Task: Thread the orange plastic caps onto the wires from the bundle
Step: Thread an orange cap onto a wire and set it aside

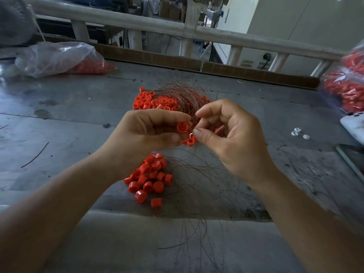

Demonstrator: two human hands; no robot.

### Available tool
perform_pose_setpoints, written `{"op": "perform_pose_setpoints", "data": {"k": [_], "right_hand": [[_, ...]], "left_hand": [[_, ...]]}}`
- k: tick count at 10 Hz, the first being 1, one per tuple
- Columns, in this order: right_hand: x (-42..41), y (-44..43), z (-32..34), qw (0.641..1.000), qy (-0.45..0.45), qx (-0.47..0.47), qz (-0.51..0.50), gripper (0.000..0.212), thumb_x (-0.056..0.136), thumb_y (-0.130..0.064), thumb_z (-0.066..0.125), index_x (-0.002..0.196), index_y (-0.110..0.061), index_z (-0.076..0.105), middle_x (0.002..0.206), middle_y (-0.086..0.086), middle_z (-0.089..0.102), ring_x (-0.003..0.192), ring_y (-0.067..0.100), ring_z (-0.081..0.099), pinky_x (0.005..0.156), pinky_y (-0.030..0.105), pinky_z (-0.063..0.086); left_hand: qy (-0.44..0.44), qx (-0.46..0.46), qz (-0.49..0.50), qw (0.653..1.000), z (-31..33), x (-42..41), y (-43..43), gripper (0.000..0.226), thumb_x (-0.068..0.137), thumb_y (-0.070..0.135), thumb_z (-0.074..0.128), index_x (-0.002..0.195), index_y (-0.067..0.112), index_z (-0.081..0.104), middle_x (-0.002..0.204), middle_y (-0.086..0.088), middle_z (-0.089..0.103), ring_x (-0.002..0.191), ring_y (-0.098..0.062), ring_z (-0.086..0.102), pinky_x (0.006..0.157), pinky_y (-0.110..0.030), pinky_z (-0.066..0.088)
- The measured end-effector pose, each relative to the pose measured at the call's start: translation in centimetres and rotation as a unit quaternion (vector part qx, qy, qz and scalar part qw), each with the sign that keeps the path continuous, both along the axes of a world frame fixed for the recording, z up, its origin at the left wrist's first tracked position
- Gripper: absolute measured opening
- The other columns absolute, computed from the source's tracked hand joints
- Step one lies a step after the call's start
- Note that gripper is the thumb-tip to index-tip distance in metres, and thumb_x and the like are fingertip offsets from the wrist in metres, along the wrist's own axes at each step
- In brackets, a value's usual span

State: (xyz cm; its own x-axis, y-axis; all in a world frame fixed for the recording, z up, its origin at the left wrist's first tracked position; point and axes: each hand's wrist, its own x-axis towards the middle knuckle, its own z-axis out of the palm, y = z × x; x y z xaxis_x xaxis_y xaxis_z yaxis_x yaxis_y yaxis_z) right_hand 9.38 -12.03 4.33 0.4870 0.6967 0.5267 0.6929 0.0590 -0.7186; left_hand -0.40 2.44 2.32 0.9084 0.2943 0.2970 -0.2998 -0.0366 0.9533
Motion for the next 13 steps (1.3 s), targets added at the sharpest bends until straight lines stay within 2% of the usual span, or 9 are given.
{"op": "perform_pose_setpoints", "data": {"k": [1, 4, 6, 9, 11, 13], "right_hand": [[0.0, -0.04, 0.02, 1.0, -0.001, -0.006, -0.001, 0.034, 0.077, -0.002, 0.069, 0.084, -0.031, 0.054, 0.07, -0.009, 0.059, 0.064, 0.0, 0.056, 0.057, 0.009, 0.041], [0.17, -0.02, 0.16, 1.0, 0.011, -0.023, 0.005, 0.036, 0.075, 0.0, 0.07, 0.082, -0.032, 0.054, 0.069, -0.01, 0.058, 0.063, -0.001, 0.055, 0.057, 0.01, 0.041], [0.19, -0.02, 0.25, 0.999, 0.012, -0.03, 0.002, 0.035, 0.075, -0.001, 0.07, 0.082, -0.031, 0.054, 0.069, -0.01, 0.058, 0.063, -0.002, 0.054, 0.057, 0.01, 0.041], [0.04, 0.01, 0.35, 0.999, 0.016, -0.03, -0.002, 0.034, 0.075, 0.0, 0.07, 0.081, -0.029, 0.054, 0.068, -0.009, 0.058, 0.062, -0.001, 0.054, 0.057, 0.01, 0.041], [0.0, 0.03, 0.34, 0.999, 0.024, -0.031, 0.001, 0.033, 0.076, -0.001, 0.069, 0.081, -0.03, 0.054, 0.069, -0.01, 0.058, 0.064, 0.001, 0.055, 0.058, 0.013, 0.043], [0.04, -0.08, 0.51, 0.996, 0.084, -0.017, 0.028, 0.031, 0.077, 0.006, 0.065, 0.08, -0.024, 0.056, 0.07, -0.008, 0.061, 0.066, 0.002, 0.057, 0.061, 0.014, 0.048]], "left_hand": [[0.003, -0.008, -0.003, 1.0, -0.03, 0.04, -0.05, 0.038, 0.065, 0.0, 0.061, 0.095, 0.021, 0.071, 0.089, -0.001, 0.073, 0.083, -0.012, 0.069, 0.067, -0.017, 0.052], [0.0, -0.023, -0.022, 0.999, -0.03, 0.07, 0.07, 0.038, 0.067, 0.0, 0.058, 0.09, 0.026, 0.074, 0.088, 0.0, 0.074, 0.082, -0.011, 0.069, 0.067, -0.016, 0.052], [-0.001, -0.018, -0.036, 0.999, -0.09, -0.1, 0.24, 0.033, 0.071, 0.007, 0.063, 0.099, 0.023, 0.07, 0.091, 0.001, 0.073, 0.083, -0.01, 0.069, 0.068, -0.016, 0.052], [-0.001, 0.006, -0.029, 1.0, -0.17, -0.1, 0.32, 0.038, 0.074, 0.003, 0.054, 0.101, 0.026, 0.068, 0.09, 0.001, 0.073, 0.084, -0.01, 0.068, 0.07, -0.016, 0.051], [-0.005, 0.008, -0.022, 1.0, -0.11, -0.2, 0.37, 0.036, 0.073, 0.005, 0.057, 0.094, 0.029, 0.073, 0.089, 0.001, 0.073, 0.082, -0.011, 0.069, 0.069, -0.016, 0.052], [-0.006, -0.035, -0.036, 0.999, 0.19, -0.3, 0.32, 0.029, 0.064, 0.016, 0.07, 0.091, 0.024, 0.074, 0.087, -0.003, 0.073, 0.08, -0.013, 0.069, 0.068, -0.018, 0.054]]}}
